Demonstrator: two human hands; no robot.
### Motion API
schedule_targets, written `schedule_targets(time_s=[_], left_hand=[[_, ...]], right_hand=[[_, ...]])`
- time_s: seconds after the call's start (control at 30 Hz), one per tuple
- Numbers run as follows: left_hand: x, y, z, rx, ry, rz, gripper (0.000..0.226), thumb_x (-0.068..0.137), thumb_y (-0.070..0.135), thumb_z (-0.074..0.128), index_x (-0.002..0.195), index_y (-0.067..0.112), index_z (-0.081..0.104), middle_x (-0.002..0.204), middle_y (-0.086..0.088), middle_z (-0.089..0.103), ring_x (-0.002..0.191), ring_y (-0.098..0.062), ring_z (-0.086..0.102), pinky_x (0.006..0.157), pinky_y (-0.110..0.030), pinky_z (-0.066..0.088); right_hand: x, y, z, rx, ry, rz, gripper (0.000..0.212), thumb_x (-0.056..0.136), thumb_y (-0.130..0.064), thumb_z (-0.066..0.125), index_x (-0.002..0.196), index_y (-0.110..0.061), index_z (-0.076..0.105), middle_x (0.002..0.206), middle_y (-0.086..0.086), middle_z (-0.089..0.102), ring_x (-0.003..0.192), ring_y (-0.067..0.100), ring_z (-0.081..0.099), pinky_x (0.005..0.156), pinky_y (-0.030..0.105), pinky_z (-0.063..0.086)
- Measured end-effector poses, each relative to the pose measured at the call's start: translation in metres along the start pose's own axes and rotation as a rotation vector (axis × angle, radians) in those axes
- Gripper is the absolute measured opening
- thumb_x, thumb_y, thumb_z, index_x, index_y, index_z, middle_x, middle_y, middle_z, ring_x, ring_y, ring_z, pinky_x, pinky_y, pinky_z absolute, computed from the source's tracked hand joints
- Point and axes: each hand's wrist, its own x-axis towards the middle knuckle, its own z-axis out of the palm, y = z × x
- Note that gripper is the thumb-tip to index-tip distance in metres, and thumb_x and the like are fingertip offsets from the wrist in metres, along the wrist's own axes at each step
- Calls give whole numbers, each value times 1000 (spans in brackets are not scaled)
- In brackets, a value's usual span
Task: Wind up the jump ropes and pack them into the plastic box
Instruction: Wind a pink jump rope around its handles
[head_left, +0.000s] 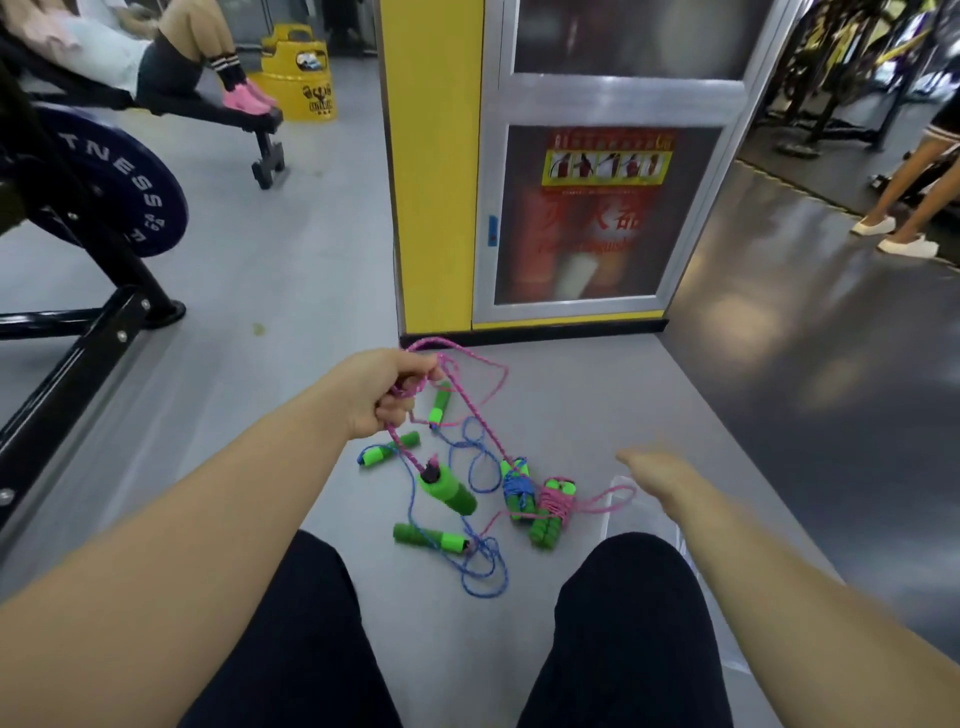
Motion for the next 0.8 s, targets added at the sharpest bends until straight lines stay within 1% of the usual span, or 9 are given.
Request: schedule_targets(time_s=[0.07,0.17,0.23,0.3,0.37,0.47,0.6,0.7,0.8], left_hand=[[-8,8,14,76,-80,20,25,94,15,49,73,5,58,47,4,35,31,-4,19,31,-12,11],[-19,24,36,104,-181,54,27,95,15,47,70,7,56,45,4,39,31,-3,20,36,-14,8],[-24,32,44,95,-227,88,29,94,15,46,68,7,56,47,3,40,31,-3,21,37,-16,7],[-27,37,44,89,-243,126,29,94,15,46,68,7,57,48,2,36,32,-4,20,38,-16,7],[-28,38,35,84,-191,162,29,93,15,45,68,8,57,48,3,30,32,-4,19,35,-13,7],[-20,29,6,41,24,168,28,91,17,45,69,8,59,45,5,30,30,-4,17,30,-10,10],[-2,0,-29,-189,268,68,25,87,18,43,65,12,54,54,4,42,28,-4,21,31,-8,12],[1,-12,-36,-338,289,-9,24,86,17,41,63,15,49,51,3,61,26,-5,29,31,-7,15],[-5,-11,-25,-353,176,27,25,86,14,39,62,14,47,65,-2,69,31,-6,34,30,-10,16]], right_hand=[[-11,-25,9,9,-72,-280,47,94,-25,53,136,-6,43,140,9,44,126,22,44,103,29,34],[-34,-67,30,143,-312,-577,33,92,-23,56,125,-17,55,126,2,60,116,12,55,98,24,41],[-43,-82,47,173,-418,-627,29,92,-20,57,121,-19,55,112,2,64,100,12,61,93,27,48],[-50,-86,58,274,-445,-610,21,94,-15,53,115,-15,55,88,5,64,68,8,62,70,20,53],[-53,-81,57,334,-419,-599,19,95,-14,50,112,-15,59,64,-2,54,44,-1,45,46,11,40],[-51,-66,41,262,-338,-599,18,92,-25,55,104,-18,66,47,-19,53,42,-7,43,44,7,34],[-41,-50,12,304,-155,-650,12,89,-21,59,93,-16,69,63,-21,60,53,-11,50,55,4,38],[-32,-39,-7,323,-114,-685,14,86,-12,62,97,-14,69,74,-8,63,59,-10,54,62,4,41],[-16,-19,-19,-56,-131,-537,22,84,-19,66,105,-14,71,95,-5,69,77,-7,59,72,3,40]])
